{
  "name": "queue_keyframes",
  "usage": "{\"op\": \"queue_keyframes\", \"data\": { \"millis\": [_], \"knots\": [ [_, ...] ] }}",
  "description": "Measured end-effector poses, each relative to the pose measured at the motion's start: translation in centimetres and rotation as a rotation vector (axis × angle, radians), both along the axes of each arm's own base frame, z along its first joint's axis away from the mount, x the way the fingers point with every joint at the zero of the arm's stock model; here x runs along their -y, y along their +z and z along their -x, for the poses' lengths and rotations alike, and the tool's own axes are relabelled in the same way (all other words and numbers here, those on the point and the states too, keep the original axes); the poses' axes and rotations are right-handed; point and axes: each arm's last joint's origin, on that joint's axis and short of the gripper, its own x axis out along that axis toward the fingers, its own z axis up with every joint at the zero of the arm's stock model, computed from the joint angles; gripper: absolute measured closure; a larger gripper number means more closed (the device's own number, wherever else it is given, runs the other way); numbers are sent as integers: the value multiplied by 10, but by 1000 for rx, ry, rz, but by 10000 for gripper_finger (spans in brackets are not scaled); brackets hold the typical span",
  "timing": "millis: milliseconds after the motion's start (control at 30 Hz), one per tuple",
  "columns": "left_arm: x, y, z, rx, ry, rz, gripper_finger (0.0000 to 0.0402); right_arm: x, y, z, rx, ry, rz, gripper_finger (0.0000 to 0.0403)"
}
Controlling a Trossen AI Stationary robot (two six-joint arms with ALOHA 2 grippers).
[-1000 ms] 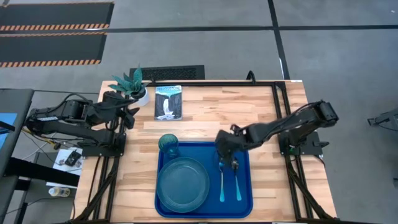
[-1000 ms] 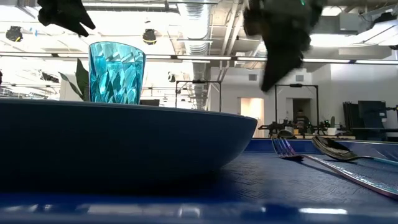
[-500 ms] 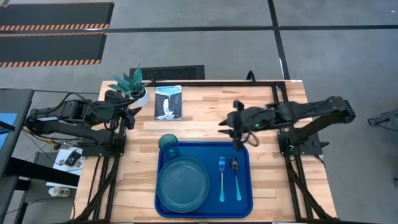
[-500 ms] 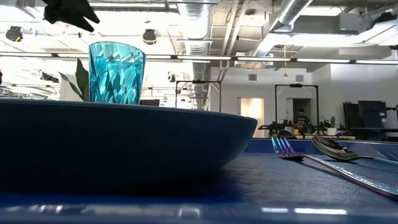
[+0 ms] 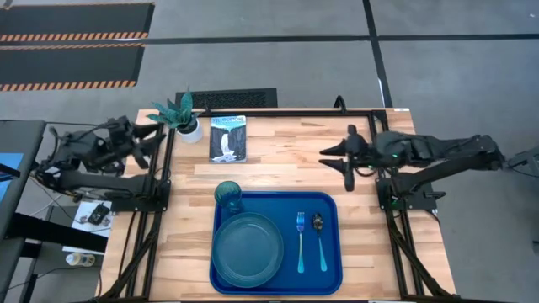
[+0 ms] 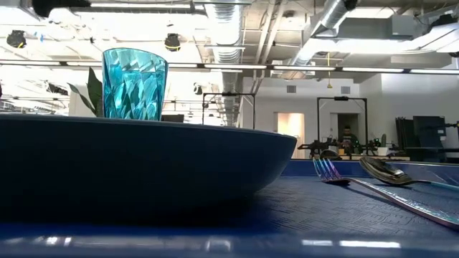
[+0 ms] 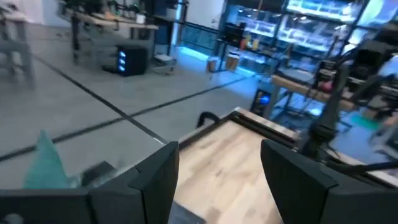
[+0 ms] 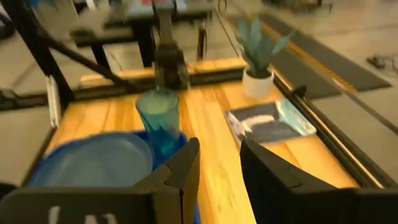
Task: Pick and place plate/cup/fork/spoon on tray
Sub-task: Return to Home Position
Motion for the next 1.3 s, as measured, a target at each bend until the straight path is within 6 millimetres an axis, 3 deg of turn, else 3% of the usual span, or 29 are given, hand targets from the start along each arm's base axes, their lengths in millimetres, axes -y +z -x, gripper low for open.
{"op": "queue_keyframes", "data": {
  "millis": [233, 500, 767, 967, 1067, 1300],
  "knots": [
    [0, -50, 6, 98, -24, 47, 187, 7, -39, 39, 272, -5, -96, 266],
    [3, -93, -36, 49, -33, 51, 187, 8, -97, 64, 403, -7, -205, 265],
    [4, -120, -59, 216, -69, 75, 187, 8, -169, 76, 651, 2, -259, 264],
    [4, -137, -72, 391, -55, 108, 187, 9, -178, 76, 569, -59, -283, 265],
    [5, -159, -79, 471, -48, 121, 187, 9, -181, 75, 539, -62, -264, 264],
    [1, -172, -79, 428, 133, 226, 187, 10, -191, 74, 442, -112, -267, 261]
  ]
}}
